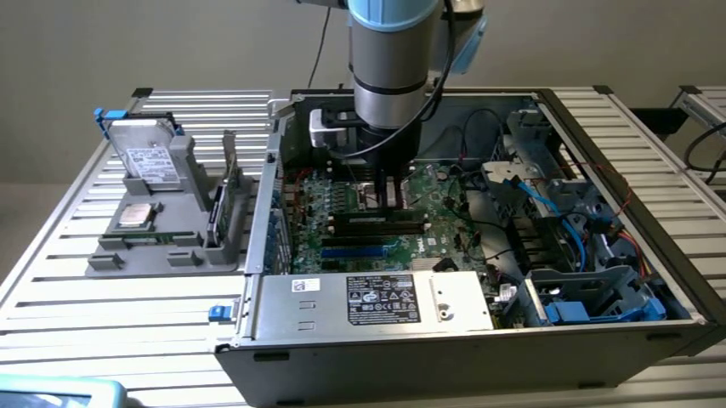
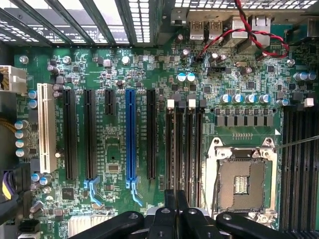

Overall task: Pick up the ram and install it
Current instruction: 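Insert the ram into the slot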

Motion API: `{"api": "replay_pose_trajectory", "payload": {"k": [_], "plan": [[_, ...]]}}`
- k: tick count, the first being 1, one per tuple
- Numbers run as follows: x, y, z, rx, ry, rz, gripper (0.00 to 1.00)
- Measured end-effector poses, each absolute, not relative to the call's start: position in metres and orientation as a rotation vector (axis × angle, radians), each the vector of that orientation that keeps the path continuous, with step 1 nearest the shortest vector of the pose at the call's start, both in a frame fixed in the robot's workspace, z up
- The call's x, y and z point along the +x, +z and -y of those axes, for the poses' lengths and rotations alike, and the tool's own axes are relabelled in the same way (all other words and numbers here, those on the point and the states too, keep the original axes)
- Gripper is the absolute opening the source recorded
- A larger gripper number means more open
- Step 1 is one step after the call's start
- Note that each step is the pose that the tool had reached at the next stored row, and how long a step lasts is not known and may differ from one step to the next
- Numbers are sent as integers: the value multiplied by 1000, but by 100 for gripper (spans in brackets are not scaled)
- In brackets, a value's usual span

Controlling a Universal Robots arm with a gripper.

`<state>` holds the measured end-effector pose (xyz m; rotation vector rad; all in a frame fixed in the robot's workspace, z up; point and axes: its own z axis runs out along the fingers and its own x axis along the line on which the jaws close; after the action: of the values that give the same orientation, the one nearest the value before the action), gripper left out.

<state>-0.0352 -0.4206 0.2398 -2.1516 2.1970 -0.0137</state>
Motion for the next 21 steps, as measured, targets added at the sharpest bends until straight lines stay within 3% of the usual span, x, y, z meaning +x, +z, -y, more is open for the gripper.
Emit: {"api": "replay_pose_trajectory", "payload": {"k": [21], "plan": [[-35, 235, 423, -2150, -14, -2199, 12]]}}
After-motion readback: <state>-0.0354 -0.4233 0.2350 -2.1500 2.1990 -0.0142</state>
